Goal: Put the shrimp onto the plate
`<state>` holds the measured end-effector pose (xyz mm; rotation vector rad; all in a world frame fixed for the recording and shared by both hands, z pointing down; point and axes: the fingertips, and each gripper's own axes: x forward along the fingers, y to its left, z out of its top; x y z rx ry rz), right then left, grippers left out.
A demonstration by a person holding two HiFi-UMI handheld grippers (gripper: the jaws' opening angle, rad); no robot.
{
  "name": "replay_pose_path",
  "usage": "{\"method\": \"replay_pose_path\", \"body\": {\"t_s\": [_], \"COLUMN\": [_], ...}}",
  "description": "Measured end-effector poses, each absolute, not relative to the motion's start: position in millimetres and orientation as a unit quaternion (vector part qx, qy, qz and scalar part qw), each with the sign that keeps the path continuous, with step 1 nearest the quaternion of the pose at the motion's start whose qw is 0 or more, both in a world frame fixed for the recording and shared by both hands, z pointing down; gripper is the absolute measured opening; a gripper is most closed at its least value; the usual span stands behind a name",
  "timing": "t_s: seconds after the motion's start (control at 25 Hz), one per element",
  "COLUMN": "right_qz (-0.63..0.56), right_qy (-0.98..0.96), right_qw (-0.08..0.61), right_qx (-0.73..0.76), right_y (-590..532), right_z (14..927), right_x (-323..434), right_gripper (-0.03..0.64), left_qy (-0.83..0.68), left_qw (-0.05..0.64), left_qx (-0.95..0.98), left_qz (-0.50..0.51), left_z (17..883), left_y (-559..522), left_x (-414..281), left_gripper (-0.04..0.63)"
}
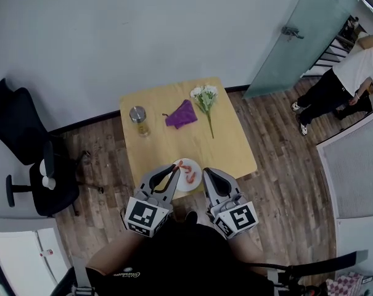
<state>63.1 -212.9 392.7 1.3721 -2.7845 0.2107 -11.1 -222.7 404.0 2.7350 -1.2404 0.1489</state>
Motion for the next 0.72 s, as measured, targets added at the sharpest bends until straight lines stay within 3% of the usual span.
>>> {"method": "replay_pose_path", "body": {"t_s": [0.72], "right_qz": [0.121], "right_qy": [-0.886], "right_qw": [0.056], "right_qx": [0.443], "right_y": [-218], "right_z": [449], "right_x": [58], "right_gripper": [0.002], "left_qy": [-0.396], "left_qw": [0.130], "left_qx": [0.905], "left_qz": [0.093], "left_z": [465], "left_y": [-223], "left_x": [-7], "left_gripper": [0.029]}}
